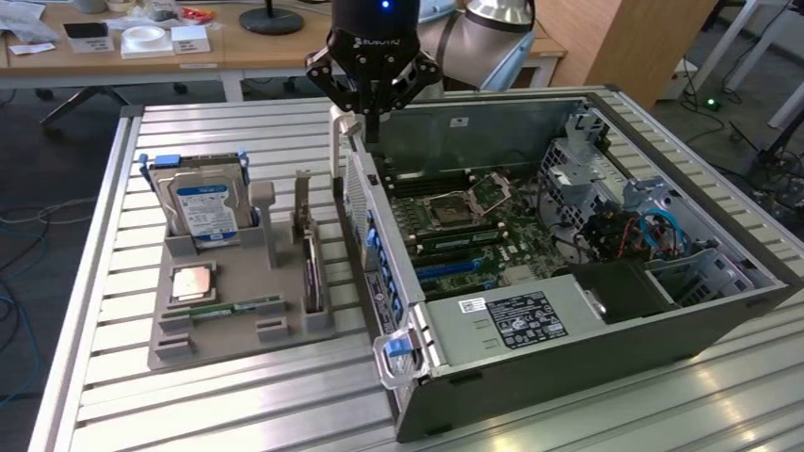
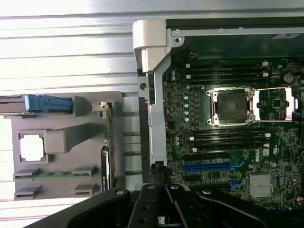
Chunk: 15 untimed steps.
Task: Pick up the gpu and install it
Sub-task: 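Reach for the gpu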
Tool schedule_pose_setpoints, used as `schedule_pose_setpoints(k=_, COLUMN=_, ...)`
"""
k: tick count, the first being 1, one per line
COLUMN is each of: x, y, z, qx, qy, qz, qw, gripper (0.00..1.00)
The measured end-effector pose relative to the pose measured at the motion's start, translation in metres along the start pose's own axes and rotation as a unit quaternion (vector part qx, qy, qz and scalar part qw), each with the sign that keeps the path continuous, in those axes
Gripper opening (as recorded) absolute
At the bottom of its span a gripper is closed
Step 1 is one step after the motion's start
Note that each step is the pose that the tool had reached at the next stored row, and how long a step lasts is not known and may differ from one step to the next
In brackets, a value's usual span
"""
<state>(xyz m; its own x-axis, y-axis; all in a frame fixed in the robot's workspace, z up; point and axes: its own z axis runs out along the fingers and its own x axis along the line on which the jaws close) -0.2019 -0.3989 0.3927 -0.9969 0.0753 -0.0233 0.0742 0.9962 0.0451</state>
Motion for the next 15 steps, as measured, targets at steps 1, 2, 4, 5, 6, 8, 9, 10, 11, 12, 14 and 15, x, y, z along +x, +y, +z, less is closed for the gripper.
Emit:
schedule_pose_setpoints(k=1, x=0.0005, y=0.0000, z=0.0000, qx=0.0000, qy=0.0000, qz=0.000, qw=1.0000, gripper=0.11)
schedule_pose_setpoints(k=2, x=0.0011, y=-0.0001, z=-0.0001, qx=0.0000, qy=0.0000, qz=0.000, qw=1.0000, gripper=0.11)
schedule_pose_setpoints(k=4, x=0.0025, y=-0.0002, z=0.0000, qx=0.0000, qy=0.0000, qz=0.000, qw=1.0000, gripper=0.11)
schedule_pose_setpoints(k=5, x=0.0033, y=-0.0003, z=-0.0001, qx=0.0000, qy=0.0000, qz=0.000, qw=1.0000, gripper=0.11)
schedule_pose_setpoints(k=6, x=0.0041, y=-0.0003, z=0.0000, qx=0.0000, qy=0.0000, qz=0.000, qw=1.0000, gripper=0.11)
schedule_pose_setpoints(k=8, x=0.0054, y=-0.0004, z=0.0000, qx=0.0000, qy=-0.0001, qz=0.000, qw=1.0000, gripper=0.11)
schedule_pose_setpoints(k=9, x=0.0054, y=-0.0004, z=0.0000, qx=0.0000, qy=0.0000, qz=0.000, qw=1.0000, gripper=0.11)
schedule_pose_setpoints(k=10, x=0.0054, y=-0.0004, z=0.0000, qx=0.0000, qy=0.0000, qz=0.000, qw=1.0000, gripper=0.11)
schedule_pose_setpoints(k=11, x=0.0055, y=-0.0004, z=-0.0001, qx=0.0000, qy=0.0000, qz=0.000, qw=1.0000, gripper=0.11)
schedule_pose_setpoints(k=12, x=0.0055, y=-0.0004, z=-0.0001, qx=0.0000, qy=0.0000, qz=0.000, qw=1.0000, gripper=0.11)
schedule_pose_setpoints(k=14, x=0.0055, y=-0.0004, z=0.0000, qx=0.0000, qy=0.0000, qz=0.000, qw=1.0000, gripper=0.11)
schedule_pose_setpoints(k=15, x=0.0057, y=-0.0004, z=0.0000, qx=0.0000, qy=-0.0001, qz=0.000, qw=1.0000, gripper=0.11)
